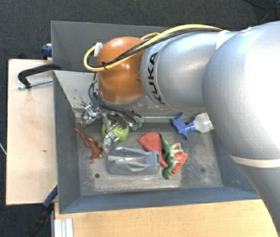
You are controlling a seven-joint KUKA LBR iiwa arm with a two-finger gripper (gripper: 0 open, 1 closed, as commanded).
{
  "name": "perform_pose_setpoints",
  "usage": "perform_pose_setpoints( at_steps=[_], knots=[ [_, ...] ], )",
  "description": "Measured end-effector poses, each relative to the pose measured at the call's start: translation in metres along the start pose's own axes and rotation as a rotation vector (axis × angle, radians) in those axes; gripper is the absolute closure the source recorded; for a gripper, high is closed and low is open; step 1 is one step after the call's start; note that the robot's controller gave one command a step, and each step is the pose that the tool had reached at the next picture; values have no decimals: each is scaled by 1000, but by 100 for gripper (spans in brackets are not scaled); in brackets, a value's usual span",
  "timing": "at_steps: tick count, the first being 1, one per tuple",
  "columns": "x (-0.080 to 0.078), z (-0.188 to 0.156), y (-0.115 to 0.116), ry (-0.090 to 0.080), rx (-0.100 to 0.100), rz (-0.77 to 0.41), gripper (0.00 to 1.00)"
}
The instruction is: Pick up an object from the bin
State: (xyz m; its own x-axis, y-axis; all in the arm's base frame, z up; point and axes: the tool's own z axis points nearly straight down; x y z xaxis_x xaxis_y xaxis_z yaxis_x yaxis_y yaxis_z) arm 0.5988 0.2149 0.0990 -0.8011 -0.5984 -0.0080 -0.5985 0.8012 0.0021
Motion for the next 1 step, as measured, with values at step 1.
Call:
perform_pose_setpoints(
  at_steps=[1],
  knots=[
    [1, 0, 0, 3, 1, -1, 100]
  ],
)
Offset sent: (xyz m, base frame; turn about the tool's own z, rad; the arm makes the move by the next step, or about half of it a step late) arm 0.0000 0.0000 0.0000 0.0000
